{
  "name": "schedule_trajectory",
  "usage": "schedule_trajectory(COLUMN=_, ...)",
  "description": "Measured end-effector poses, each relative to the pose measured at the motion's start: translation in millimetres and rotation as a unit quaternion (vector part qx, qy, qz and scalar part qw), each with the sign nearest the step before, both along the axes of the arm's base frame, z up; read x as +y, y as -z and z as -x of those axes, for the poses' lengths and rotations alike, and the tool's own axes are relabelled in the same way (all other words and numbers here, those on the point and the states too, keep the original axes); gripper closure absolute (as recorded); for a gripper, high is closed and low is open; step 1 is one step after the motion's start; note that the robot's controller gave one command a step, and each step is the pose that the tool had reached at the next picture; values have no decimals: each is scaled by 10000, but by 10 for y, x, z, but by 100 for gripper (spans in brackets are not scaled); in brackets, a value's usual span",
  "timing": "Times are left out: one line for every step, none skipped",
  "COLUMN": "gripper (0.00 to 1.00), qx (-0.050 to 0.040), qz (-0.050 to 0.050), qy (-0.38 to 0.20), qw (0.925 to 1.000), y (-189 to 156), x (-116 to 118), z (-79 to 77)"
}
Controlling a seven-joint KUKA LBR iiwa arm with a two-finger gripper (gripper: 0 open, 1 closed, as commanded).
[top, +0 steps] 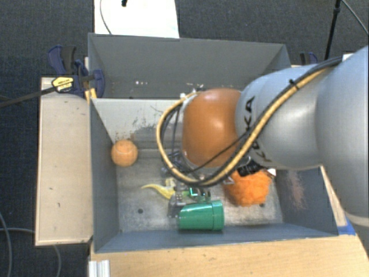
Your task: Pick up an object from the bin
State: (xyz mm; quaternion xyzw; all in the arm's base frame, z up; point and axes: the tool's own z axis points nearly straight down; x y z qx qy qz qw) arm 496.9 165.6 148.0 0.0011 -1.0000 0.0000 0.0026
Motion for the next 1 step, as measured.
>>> schedule_trajectory(gripper=0, qx=-35, qz=-8, qy=25, qw=10000, y=-33, x=-6, z=-21)
